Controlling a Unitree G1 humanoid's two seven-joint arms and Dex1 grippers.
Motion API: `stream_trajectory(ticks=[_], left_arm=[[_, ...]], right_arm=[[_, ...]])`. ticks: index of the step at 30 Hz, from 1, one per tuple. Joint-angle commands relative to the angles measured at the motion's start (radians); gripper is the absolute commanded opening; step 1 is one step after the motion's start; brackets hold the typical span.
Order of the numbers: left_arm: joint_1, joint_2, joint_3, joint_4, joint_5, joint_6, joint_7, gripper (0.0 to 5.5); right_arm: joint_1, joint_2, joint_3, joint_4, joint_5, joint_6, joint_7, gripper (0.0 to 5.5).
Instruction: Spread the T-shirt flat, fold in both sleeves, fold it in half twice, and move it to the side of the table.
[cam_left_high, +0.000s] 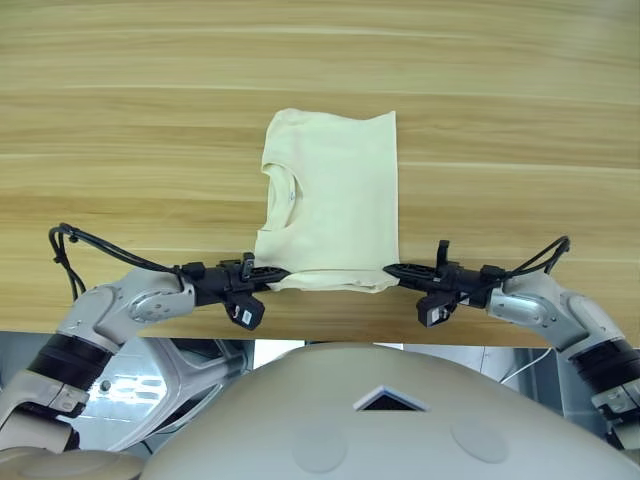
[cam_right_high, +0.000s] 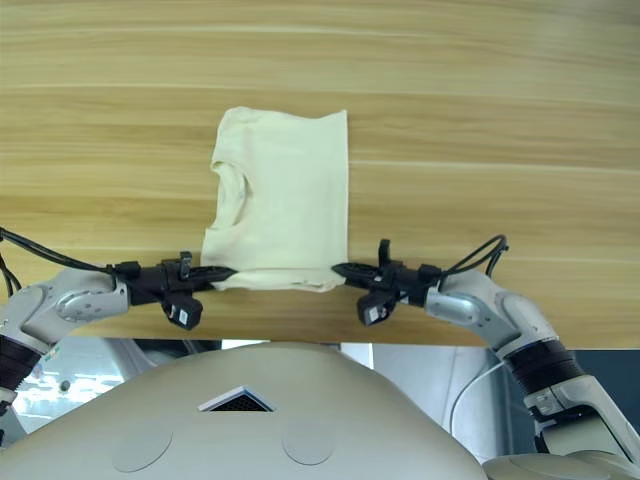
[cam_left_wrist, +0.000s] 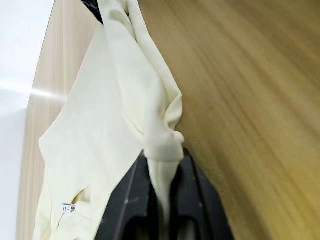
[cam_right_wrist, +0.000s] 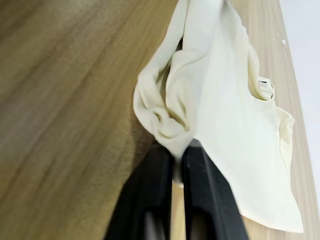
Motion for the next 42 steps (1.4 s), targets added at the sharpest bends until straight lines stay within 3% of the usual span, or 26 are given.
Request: stream_trajectory(ticks=[1,9,14,18,25,34,42], left_arm=[[-0.013,-0.038,-0.018,0.082,0.054,0.033,0.011,0.11],[0.035,-0.076,-0.021,0.036,-0.043,0.009,0.025,0.11],[0.207,-0.051,-0.027,-0.098,-0.127,0.022,0.011,0.11],[0.271,-0.019,0.025,-0.184,-0.219,0.034,0.004,0.11],[0.178,-0.096,0.143,-0.169,-0.444,0.080,0.031,0.11],[-0.067,-0.354,0.172,0.063,-0.471,0.245,0.095,0.11],[-0.238,-0.468,0.197,0.293,-0.429,0.298,0.150,0.11]], right_arm=[[0.007,-0.016,-0.015,-0.021,-0.003,0.007,0.021,0.00],[0.002,-0.002,-0.044,-0.034,0.025,0.001,0.014,0.00],[0.172,-0.078,-0.110,-0.154,0.170,0.054,0.051,0.00],[0.217,-0.082,-0.148,-0.202,0.291,0.074,0.068,0.00],[0.152,-0.029,-0.162,-0.172,0.362,0.087,0.086,0.00],[-0.198,0.230,-0.127,0.101,0.401,0.106,0.070,0.00],[-0.448,0.423,-0.134,0.419,0.317,0.137,-0.032,0.00]])
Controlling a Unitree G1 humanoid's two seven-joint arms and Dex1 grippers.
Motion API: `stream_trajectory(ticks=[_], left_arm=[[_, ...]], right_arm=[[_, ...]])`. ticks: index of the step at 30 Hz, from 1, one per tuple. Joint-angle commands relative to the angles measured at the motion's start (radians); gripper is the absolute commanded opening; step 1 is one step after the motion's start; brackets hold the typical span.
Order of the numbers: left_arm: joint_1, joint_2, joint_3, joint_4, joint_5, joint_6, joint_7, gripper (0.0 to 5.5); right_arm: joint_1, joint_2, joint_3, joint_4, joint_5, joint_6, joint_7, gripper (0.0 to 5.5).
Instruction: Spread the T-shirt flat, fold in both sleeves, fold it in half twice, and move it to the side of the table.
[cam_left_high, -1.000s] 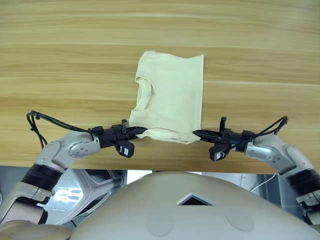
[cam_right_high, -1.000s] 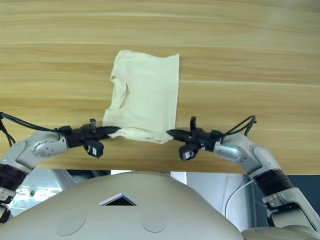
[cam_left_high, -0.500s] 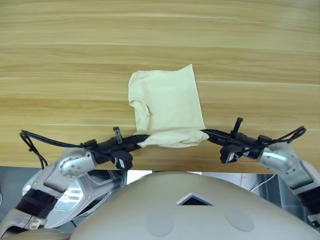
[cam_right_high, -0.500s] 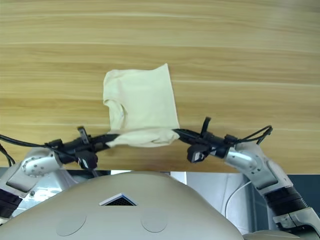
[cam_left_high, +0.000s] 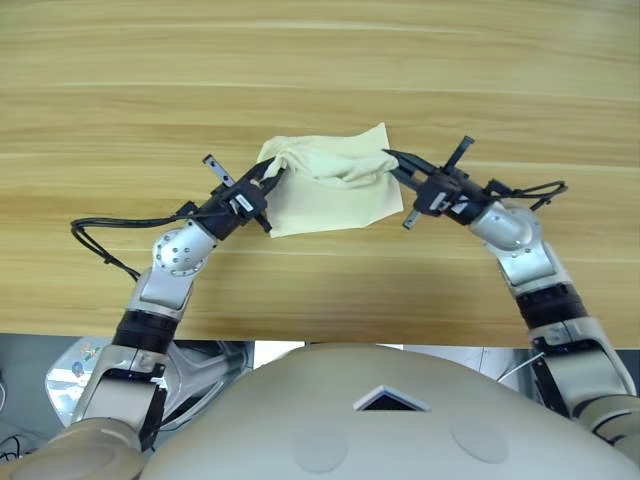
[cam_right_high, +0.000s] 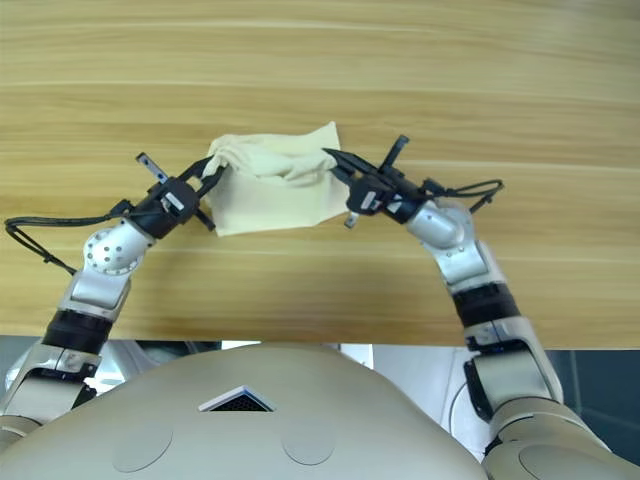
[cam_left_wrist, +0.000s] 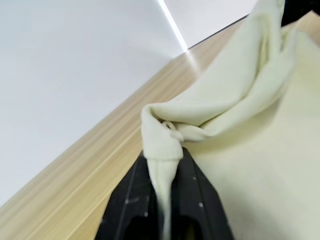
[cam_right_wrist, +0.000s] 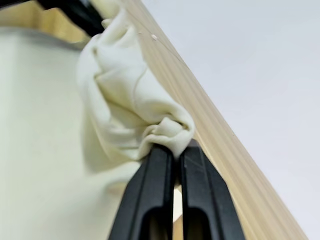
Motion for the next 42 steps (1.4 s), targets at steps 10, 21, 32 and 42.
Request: stream_trajectory(ticks=[10,21,32,42], left_arm=[[-0.180,-0.134,0.036,0.273,-0.007,0.039,0.014,1.09],[-0.174,-0.177,0.136,0.340,-0.070,0.089,0.060,2.76],[-0.253,-0.352,0.455,0.439,-0.318,0.090,0.334,4.33],[-0.210,-0.455,0.477,0.366,-0.384,0.008,0.256,5.38]], right_arm=[[-0.290,0.144,-0.013,0.475,-0.162,0.091,-0.241,1.31],[-0.399,0.199,-0.038,0.661,-0.172,0.114,-0.415,3.17],[-0.200,0.253,0.137,0.207,-0.233,0.109,-0.221,3.72],[-0.523,0.310,0.082,0.768,-0.221,0.234,-0.277,3.72]])
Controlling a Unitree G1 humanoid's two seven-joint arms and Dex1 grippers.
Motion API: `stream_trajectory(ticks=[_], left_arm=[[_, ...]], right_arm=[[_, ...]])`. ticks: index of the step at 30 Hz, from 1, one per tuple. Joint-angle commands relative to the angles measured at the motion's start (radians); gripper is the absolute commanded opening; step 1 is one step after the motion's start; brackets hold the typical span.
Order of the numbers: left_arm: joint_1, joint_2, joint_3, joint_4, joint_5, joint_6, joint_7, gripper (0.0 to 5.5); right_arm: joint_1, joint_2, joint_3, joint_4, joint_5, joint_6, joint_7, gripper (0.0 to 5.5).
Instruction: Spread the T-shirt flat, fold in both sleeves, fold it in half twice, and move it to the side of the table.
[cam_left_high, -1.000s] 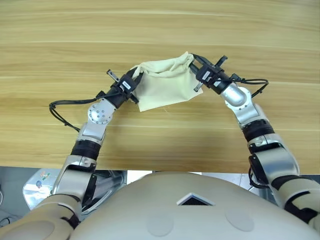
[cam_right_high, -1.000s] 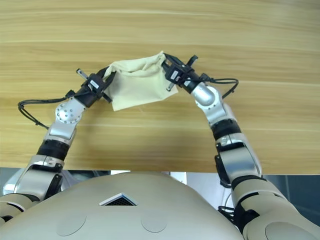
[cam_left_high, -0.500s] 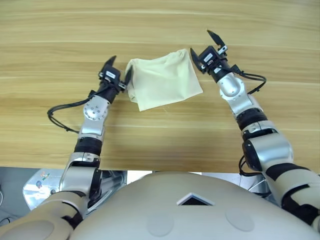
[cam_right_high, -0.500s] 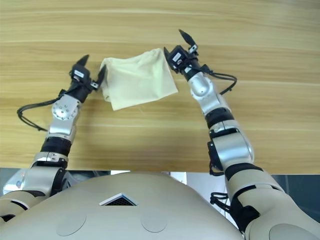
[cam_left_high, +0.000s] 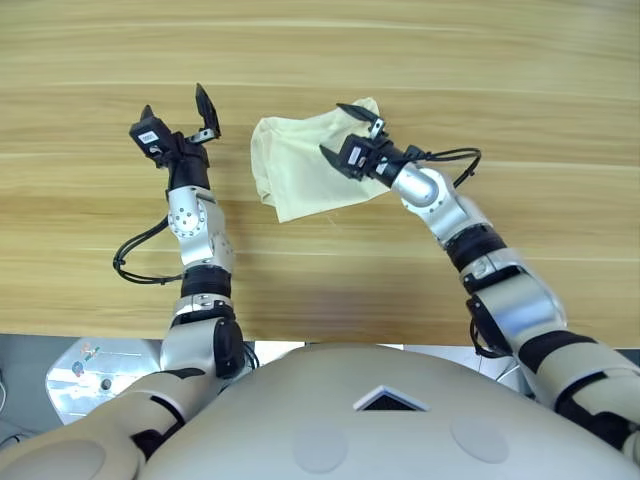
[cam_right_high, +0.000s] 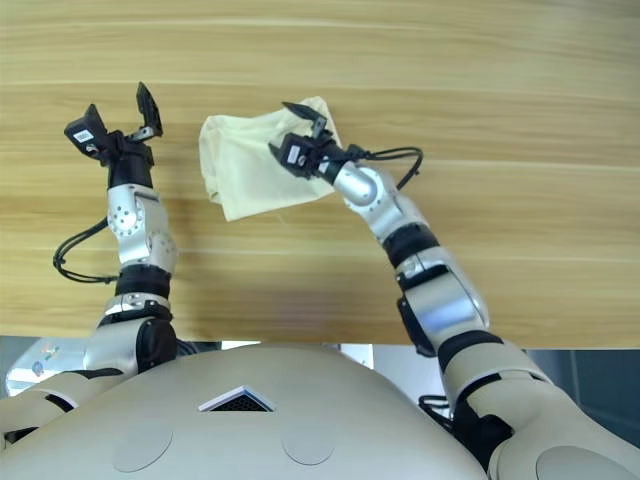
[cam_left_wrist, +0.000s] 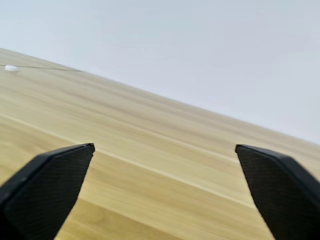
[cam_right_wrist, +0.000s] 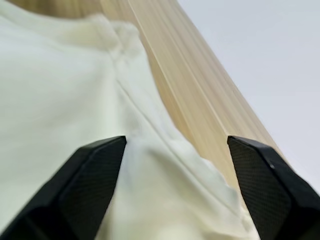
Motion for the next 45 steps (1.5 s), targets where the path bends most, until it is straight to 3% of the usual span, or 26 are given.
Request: stream_trajectory(ticks=[1,6,10,18,25,38,42,45], left_arm=[[0.034,-0.030,-0.009,-0.042,0.007,-0.010,-0.006,5.38],[0.075,-0.051,-0.011,-0.094,0.013,-0.004,0.000,5.38],[0.114,-0.059,0.000,-0.138,0.007,0.000,0.010,5.38],[0.240,-0.072,0.083,-0.240,-0.031,-0.031,0.059,5.38],[0.396,-0.106,0.172,-0.359,-0.076,-0.073,0.108,5.38],[0.624,-0.168,0.274,-0.493,-0.151,-0.130,0.157,5.38],[0.581,-0.124,0.265,-0.468,-0.125,-0.122,0.147,5.38],[0.501,-0.070,0.237,-0.437,-0.009,-0.109,0.169,5.38]], right_arm=[[-0.135,0.016,-0.047,0.215,0.013,0.072,-0.049,3.72],[-0.171,-0.016,-0.129,0.360,0.052,0.204,-0.112,3.72],[-0.170,-0.111,-0.247,0.411,0.132,0.348,-0.168,3.72],[-0.164,-0.376,-0.563,0.429,0.341,0.501,-0.341,3.72],[-0.060,-0.443,-0.806,0.436,0.488,0.560,-0.566,3.72],[-0.126,-0.370,-0.907,0.418,0.496,0.503,-0.803,3.72],[-0.177,-0.363,-0.877,0.389,0.468,0.328,-0.797,3.72],[-0.233,-0.305,-0.791,0.337,0.409,0.139,-0.750,3.72]])
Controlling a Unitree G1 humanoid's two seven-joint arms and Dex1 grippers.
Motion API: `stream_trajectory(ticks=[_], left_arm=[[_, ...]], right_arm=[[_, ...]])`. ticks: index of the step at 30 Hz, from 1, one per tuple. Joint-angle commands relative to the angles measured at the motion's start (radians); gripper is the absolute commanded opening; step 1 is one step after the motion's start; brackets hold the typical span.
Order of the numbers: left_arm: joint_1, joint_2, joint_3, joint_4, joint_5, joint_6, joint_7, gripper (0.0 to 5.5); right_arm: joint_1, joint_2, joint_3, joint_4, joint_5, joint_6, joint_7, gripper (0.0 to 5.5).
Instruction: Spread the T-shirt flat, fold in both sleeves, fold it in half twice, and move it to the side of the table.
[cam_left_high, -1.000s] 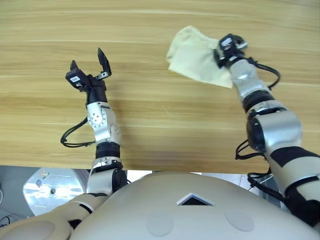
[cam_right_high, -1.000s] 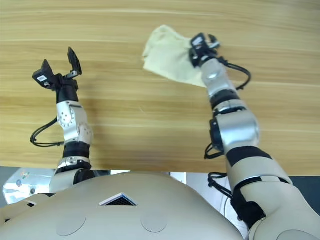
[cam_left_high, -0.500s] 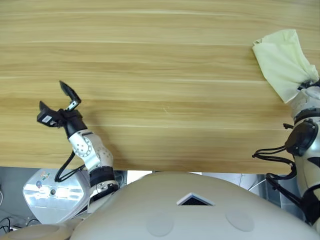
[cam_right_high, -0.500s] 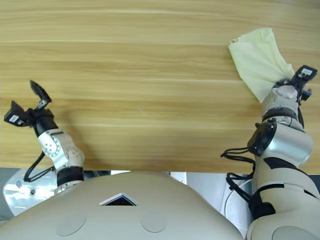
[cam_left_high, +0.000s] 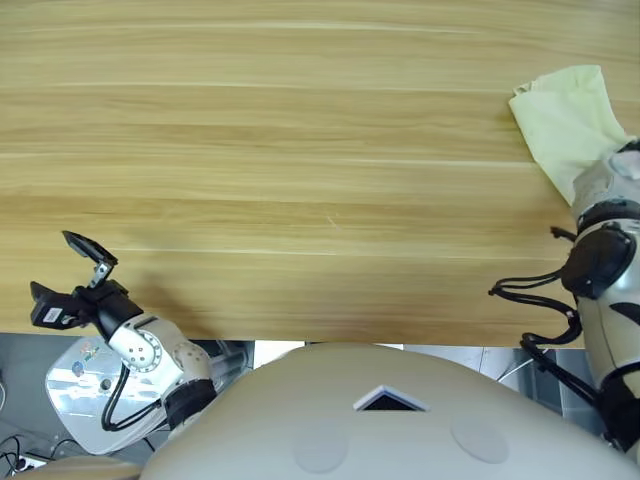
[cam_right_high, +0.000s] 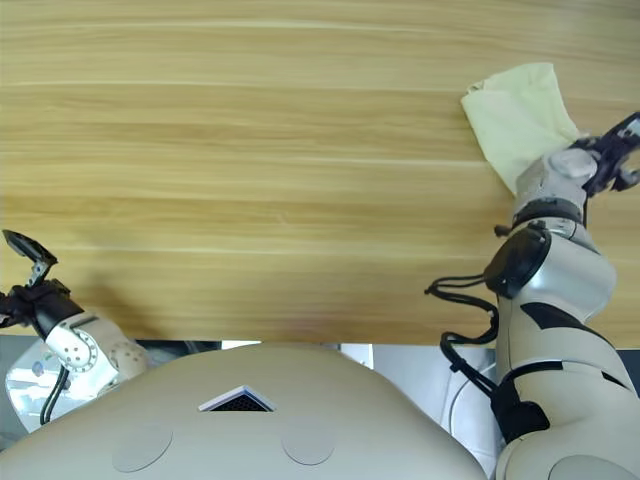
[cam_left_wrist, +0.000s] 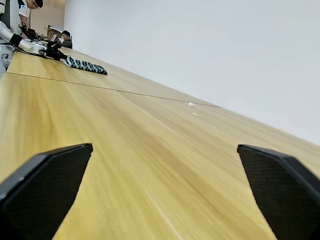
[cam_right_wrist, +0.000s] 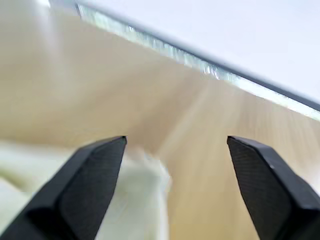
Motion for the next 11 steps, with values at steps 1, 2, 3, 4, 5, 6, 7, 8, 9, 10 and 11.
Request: stream_trajectory(ticks=[1,2,3,4,5,6,7,8,9,10,11], left_arm=[[-0.113,0.059,-0.049,0.035,0.160,0.038,0.031,5.38],[-0.160,0.081,-0.074,0.034,0.211,0.064,0.039,5.38],[-0.202,0.097,-0.098,0.031,0.251,0.090,0.042,5.38],[-0.267,0.116,-0.130,0.040,0.309,0.118,0.052,5.38],[-0.345,0.134,-0.167,0.062,0.359,0.141,0.055,5.38],[-0.410,0.147,-0.194,0.091,0.397,0.155,0.061,5.38],[-0.462,0.157,-0.214,0.122,0.427,0.158,0.070,5.38],[-0.525,0.170,-0.230,0.191,0.464,0.151,0.094,5.38],[-0.573,0.178,-0.239,0.256,0.492,0.142,0.121,5.38],[-0.620,0.190,-0.249,0.350,0.523,0.119,0.158,5.38],[-0.654,0.198,-0.255,0.444,0.549,0.090,0.199,5.38]], right_arm=[[-0.089,0.099,0.113,-0.077,-0.075,-0.215,0.056,3.72],[-0.104,0.149,0.154,-0.111,-0.097,-0.275,0.076,3.72],[-0.112,0.193,0.190,-0.138,-0.116,-0.323,0.092,3.72],[-0.111,0.245,0.233,-0.165,-0.136,-0.368,0.119,3.72],[-0.108,0.303,0.281,-0.181,-0.164,-0.408,0.145,3.72],[-0.103,0.345,0.322,-0.185,-0.192,-0.433,0.153,3.72],[-0.100,0.380,0.350,-0.180,-0.211,-0.445,0.160,3.72],[-0.088,0.408,0.377,-0.168,-0.233,-0.455,0.154,3.72],[-0.072,0.426,0.393,-0.156,-0.244,-0.461,0.154,3.72],[-0.044,0.446,0.400,-0.141,-0.242,-0.461,0.174,3.72],[-0.013,0.459,0.409,-0.127,-0.242,-0.463,0.199,3.72]])
